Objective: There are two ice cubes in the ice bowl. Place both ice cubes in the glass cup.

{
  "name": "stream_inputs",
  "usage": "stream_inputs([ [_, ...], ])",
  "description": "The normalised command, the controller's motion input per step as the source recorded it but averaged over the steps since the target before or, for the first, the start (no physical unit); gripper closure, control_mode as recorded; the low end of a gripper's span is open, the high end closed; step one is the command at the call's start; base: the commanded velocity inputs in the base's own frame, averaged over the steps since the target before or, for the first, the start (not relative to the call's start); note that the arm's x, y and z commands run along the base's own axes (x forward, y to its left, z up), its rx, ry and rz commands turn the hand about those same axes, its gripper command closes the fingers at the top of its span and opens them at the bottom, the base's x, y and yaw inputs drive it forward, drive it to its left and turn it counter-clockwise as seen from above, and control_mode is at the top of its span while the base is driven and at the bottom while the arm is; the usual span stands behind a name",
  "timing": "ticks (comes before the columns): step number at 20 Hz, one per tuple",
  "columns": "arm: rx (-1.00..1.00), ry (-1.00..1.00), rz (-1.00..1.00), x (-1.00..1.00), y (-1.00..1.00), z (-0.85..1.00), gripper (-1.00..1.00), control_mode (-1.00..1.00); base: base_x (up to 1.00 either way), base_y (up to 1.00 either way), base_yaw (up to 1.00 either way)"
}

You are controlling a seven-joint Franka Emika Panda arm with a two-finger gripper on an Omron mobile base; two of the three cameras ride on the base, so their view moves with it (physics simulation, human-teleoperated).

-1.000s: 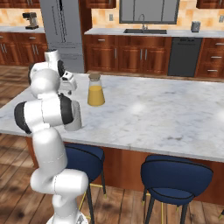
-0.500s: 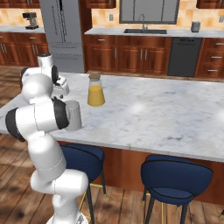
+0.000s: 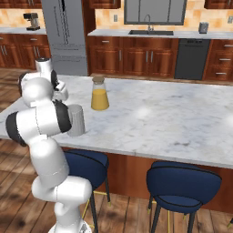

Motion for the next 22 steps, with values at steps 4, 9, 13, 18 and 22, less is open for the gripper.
stream_inputs([
  [4,-0.05,0.04,0.0,0.01,0.79,0.0,-1.0,-1.0,0.0,0.0,0.0],
  [9,-0.13,0.01,0.0,0.0,0.58,0.0,-1.0,-1.0,0.0,0.0,0.0],
  [13,-0.06,0.0,0.0,0.0,0.5,-0.05,-1.0,-1.0,0.0,0.0,0.0],
  [18,0.0,0.0,0.0,0.0,0.15,-0.19,-1.0,-1.0,0.0,0.0,0.0],
  [22,0.03,-0.02,0.0,0.0,0.05,-0.24,-1.0,-1.0,0.0,0.0,0.0],
])
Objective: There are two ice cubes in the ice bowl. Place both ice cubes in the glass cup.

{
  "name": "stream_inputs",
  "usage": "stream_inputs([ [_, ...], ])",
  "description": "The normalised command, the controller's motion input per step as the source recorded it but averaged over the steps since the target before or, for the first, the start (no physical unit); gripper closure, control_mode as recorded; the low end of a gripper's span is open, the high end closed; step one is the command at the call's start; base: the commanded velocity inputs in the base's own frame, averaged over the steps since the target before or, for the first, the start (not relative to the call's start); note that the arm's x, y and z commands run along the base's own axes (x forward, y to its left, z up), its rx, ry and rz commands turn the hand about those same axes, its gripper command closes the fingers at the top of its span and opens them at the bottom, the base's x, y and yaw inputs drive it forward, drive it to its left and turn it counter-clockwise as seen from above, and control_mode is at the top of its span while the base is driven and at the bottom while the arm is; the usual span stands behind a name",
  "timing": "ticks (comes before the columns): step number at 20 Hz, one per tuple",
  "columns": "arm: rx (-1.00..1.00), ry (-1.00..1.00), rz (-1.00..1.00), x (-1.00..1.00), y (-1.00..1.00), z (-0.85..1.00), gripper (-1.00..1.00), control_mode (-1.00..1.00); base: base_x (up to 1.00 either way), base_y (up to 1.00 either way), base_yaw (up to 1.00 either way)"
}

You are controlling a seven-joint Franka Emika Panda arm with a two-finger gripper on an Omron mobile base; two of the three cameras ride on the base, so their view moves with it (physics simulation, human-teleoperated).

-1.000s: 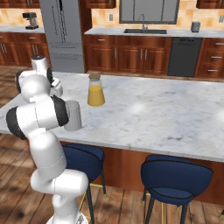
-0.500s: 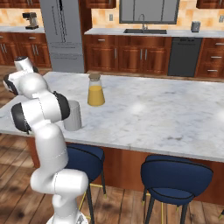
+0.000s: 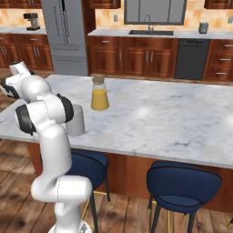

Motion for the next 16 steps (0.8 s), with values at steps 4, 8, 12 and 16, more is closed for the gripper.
stream_inputs([
  [4,0.07,-0.03,0.0,0.0,0.01,-0.37,-1.0,-1.0,0.0,0.0,0.0],
  [8,0.05,-0.05,0.0,0.0,0.0,-0.37,-1.0,-1.0,0.0,0.0,0.0],
  [12,0.03,-0.06,-0.01,0.0,0.03,-0.19,-1.0,-1.0,0.0,0.0,0.0],
  [16,0.04,-0.05,-0.04,0.08,0.06,-0.13,-1.0,-1.0,0.0,0.0,0.0],
])
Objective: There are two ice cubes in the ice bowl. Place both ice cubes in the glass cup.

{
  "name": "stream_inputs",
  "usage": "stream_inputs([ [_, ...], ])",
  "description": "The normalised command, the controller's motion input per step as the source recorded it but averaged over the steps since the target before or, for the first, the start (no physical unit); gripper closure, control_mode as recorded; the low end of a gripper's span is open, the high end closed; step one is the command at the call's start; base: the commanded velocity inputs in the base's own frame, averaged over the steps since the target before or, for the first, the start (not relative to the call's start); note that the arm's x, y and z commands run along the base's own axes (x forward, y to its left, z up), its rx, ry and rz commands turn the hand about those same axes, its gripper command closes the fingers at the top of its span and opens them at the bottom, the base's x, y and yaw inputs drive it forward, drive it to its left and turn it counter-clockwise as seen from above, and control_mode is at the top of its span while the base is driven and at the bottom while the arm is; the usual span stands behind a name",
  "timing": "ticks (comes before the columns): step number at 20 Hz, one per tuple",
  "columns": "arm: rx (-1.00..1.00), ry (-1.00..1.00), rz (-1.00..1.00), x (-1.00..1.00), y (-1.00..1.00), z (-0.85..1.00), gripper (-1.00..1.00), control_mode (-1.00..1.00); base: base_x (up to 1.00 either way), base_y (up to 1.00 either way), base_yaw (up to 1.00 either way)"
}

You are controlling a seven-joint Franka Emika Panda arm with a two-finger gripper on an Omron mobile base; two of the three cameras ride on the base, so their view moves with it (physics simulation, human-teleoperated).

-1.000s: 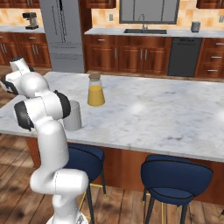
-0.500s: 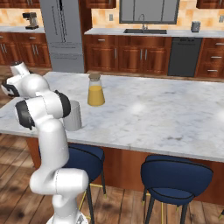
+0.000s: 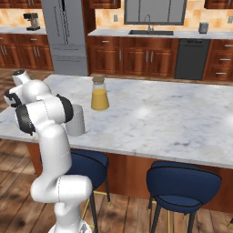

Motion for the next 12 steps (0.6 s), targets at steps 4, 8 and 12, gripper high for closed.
stream_inputs([
  [4,0.03,-0.01,-0.08,0.25,0.17,-0.1,-1.0,-1.0,0.0,0.0,0.0],
  [8,0.0,0.0,-0.09,0.35,0.17,-0.14,-1.0,-1.0,0.0,0.0,0.0],
  [12,0.0,0.02,-0.06,0.21,0.06,-0.11,-1.0,-1.0,0.0,0.0,0.0],
])
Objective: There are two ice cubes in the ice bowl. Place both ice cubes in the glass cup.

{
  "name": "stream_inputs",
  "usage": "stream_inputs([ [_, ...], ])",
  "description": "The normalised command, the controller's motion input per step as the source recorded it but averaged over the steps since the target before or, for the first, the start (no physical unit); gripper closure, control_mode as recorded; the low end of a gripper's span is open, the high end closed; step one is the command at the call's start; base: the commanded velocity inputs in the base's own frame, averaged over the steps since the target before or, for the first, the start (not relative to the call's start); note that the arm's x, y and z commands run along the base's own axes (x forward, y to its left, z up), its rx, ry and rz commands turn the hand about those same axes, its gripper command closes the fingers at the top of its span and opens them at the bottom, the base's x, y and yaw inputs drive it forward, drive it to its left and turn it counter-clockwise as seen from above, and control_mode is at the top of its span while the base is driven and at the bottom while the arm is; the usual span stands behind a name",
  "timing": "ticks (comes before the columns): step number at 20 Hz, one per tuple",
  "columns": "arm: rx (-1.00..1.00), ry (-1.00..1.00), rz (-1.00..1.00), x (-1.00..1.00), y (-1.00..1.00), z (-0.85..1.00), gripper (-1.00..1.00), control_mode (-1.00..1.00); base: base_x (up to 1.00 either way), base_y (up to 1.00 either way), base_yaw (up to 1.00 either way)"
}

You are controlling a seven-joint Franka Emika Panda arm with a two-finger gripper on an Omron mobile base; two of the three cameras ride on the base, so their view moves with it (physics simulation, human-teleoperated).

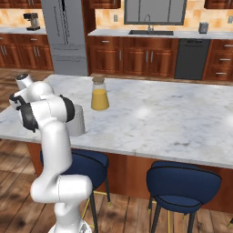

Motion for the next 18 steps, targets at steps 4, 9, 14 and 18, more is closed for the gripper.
stream_inputs([
  [4,0.0,0.01,-0.03,0.22,0.01,-0.15,-1.0,-1.0,0.0,0.0,0.0],
  [9,0.0,0.04,-0.02,0.16,0.0,-0.3,-1.0,-1.0,0.0,0.0,0.0],
  [14,0.0,0.03,-0.01,0.07,0.0,-0.26,-1.0,-1.0,0.0,0.0,0.0],
  [18,0.0,0.0,-0.01,0.21,0.0,-0.09,-1.0,-1.0,0.0,0.0,0.0],
])
